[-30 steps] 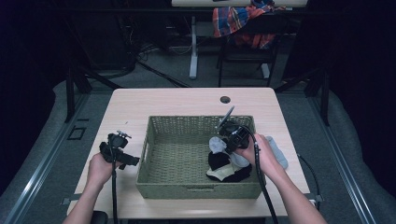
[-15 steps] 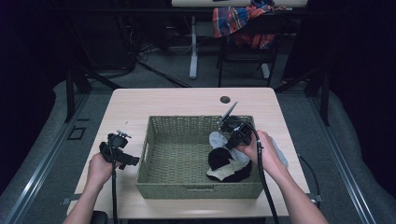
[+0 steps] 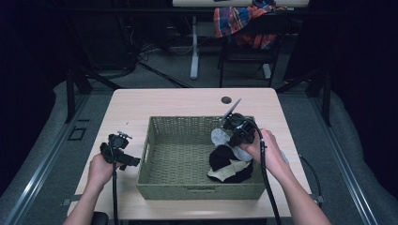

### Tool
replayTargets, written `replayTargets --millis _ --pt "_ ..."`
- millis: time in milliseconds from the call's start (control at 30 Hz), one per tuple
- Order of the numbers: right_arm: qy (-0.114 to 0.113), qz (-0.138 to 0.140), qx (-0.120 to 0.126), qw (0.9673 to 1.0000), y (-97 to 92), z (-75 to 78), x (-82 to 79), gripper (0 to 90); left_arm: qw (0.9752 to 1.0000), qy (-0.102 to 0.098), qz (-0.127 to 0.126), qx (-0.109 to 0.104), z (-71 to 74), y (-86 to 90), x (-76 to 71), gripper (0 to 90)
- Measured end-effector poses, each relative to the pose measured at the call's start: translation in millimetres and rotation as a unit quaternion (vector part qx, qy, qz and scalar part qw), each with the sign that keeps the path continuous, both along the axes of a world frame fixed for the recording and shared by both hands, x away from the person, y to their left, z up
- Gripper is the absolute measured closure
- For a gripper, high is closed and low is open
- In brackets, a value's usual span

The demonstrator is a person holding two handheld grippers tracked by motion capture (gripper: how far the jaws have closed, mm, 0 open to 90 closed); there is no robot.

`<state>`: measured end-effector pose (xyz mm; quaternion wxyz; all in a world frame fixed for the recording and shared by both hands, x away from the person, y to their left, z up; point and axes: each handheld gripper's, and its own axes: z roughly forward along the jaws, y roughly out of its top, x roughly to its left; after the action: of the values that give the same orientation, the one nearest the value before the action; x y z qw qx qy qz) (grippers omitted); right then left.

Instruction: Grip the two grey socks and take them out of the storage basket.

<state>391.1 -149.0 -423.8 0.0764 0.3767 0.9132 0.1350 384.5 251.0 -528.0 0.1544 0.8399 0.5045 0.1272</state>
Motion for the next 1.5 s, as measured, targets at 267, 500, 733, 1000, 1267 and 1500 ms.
replayTargets --millis 267,500,733,1000,1267,1500 --pt "-0.011 -0.001 0.006 0.9999 -2.7 11.0 -1.7 85.1 1.0 0.0 0.0 -0.001 -0.1 0.0 0.0 1.0" --pt "-0.027 -0.006 0.008 0.9996 -4.5 19.5 -4.6 85.1 1.0 0.001 0.0 -0.001 -0.3 0.1 0.1 1.0" --pt "-0.029 -0.01 0.006 0.9995 -10.8 25.5 -4.5 85.1 1.0 0.002 0.0 -0.002 -0.4 -0.1 0.0 1.0" --pt "-0.038 -0.029 0.011 0.9988 -22.6 33.4 -5.0 85.1 1.0 0.001 0.0 -0.001 -0.1 0.0 -0.1 1.0" --pt "-0.044 -0.051 0.009 0.9977 -38.0 39.5 -4.5 85.1 1.0 0.001 0.0 -0.001 0.0 0.1 -0.2 1.0" --pt "-0.045 -0.069 0.003 0.9966 -54.7 43.8 -2.4 85.0 1.0 0.001 -0.001 -0.001 0.0 0.1 -0.1 1.0"
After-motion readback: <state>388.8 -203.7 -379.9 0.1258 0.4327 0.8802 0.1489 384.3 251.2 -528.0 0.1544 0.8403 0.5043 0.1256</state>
